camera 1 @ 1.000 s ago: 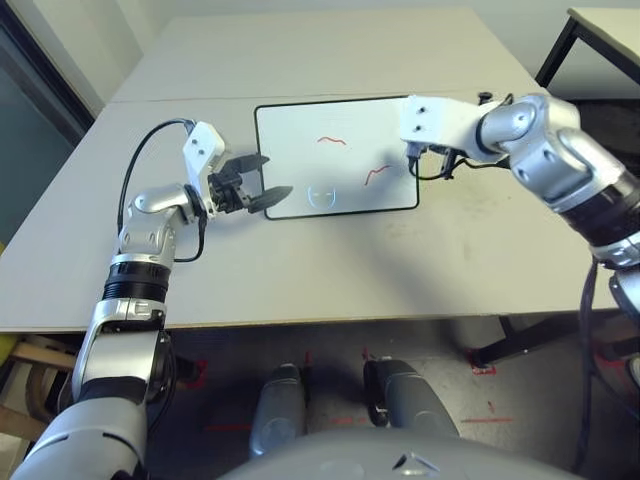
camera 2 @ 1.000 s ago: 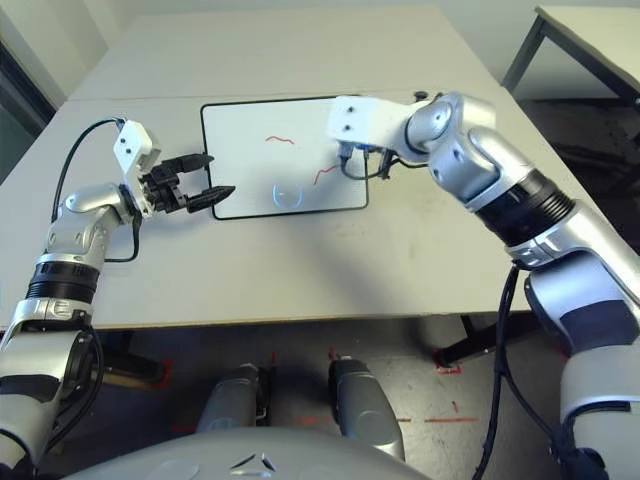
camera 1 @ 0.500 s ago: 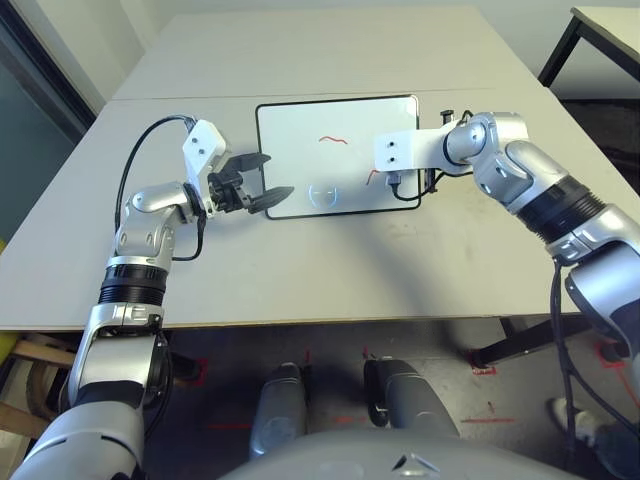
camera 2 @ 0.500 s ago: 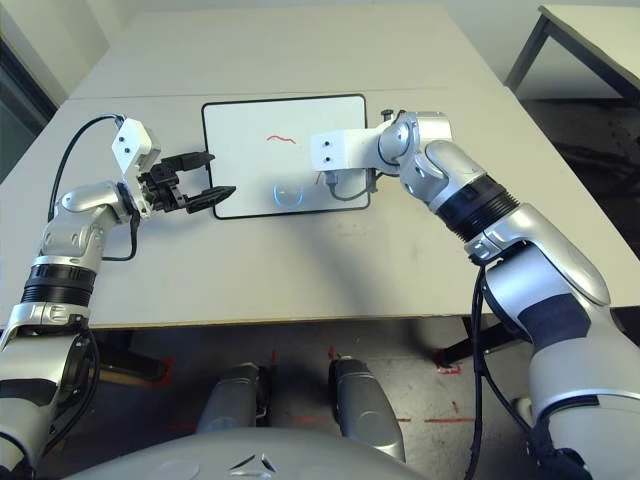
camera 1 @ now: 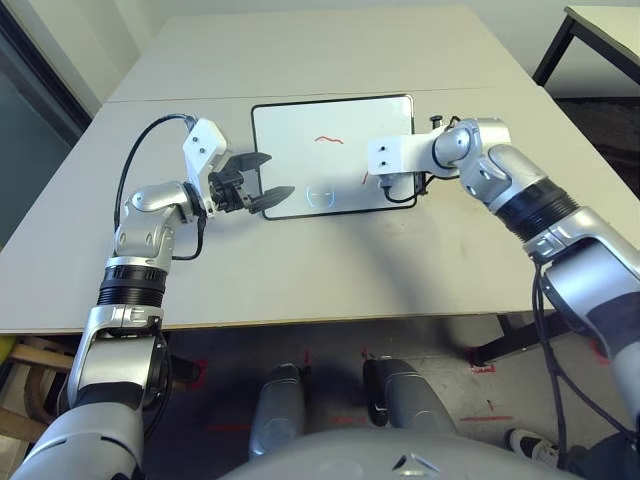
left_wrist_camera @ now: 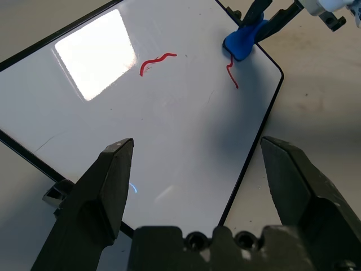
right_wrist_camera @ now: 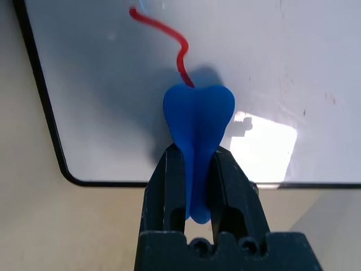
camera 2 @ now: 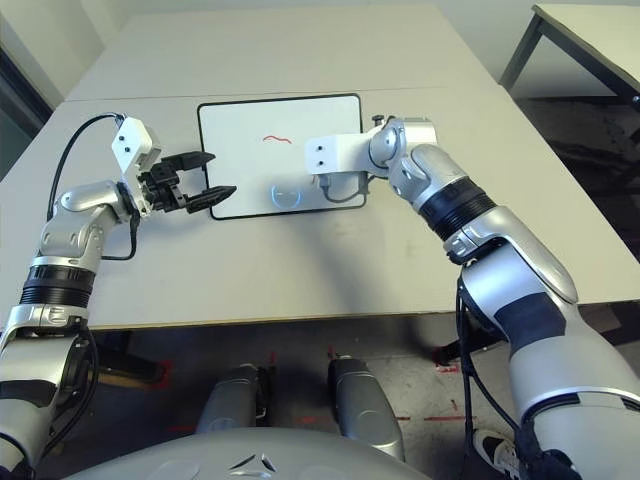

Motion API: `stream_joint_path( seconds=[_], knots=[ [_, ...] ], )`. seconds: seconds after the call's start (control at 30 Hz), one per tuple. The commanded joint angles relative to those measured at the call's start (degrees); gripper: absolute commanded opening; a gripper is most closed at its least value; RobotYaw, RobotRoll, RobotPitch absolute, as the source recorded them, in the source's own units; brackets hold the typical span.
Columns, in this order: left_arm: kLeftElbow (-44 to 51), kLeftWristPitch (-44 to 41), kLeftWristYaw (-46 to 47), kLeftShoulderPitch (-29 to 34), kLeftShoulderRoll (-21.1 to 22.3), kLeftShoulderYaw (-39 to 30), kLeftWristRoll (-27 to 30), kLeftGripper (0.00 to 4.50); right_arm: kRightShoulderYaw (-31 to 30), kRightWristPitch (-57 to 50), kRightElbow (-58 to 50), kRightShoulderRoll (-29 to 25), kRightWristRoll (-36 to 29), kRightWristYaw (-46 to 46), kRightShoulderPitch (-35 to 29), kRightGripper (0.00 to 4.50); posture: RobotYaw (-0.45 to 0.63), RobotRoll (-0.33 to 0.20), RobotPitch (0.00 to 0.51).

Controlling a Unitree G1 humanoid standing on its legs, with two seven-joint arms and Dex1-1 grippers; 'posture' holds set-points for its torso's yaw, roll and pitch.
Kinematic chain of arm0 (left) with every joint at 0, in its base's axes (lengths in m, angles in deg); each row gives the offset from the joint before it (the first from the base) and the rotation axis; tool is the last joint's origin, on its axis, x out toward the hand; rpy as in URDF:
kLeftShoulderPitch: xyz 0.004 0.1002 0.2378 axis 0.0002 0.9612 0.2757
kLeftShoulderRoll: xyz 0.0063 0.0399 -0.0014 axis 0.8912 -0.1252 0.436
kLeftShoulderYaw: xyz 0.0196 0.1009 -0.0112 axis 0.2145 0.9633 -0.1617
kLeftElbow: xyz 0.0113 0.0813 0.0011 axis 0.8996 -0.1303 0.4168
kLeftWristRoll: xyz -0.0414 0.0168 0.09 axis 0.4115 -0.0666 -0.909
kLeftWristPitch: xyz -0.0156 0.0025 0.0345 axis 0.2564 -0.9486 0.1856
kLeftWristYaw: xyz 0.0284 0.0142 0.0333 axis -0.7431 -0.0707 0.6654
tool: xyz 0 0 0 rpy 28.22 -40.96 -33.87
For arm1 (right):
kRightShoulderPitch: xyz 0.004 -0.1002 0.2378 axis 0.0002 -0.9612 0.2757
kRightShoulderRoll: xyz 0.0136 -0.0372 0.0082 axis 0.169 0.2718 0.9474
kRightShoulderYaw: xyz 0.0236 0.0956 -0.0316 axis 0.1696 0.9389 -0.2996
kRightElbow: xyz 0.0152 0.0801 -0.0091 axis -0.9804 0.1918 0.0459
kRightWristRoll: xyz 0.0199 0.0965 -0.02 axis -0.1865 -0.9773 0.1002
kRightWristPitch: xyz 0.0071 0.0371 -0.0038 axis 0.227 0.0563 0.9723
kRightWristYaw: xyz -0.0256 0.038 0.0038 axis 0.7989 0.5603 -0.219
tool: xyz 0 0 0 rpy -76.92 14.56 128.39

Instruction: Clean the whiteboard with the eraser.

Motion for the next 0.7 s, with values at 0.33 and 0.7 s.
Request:
stream_joint_path(
  seconds=[0.33, 0.7],
  knots=[
    [1.2, -0.5, 0.1, 0.9, 0.5, 0.3, -0.4, 4.5, -0.7, 1.4, 0.4, 4.3, 3.9, -1.8, 0.0, 0.37, -0.09, 0.0, 0.083],
    [0.6, 0.1, 0.3, 0.7, 0.2, 0.2, -0.4, 4.5, 0.3, 3.1, 2.4, -0.6, 7.2, -2.5, -0.4, 0.37, -0.09, 0.0, 0.08]
  ],
)
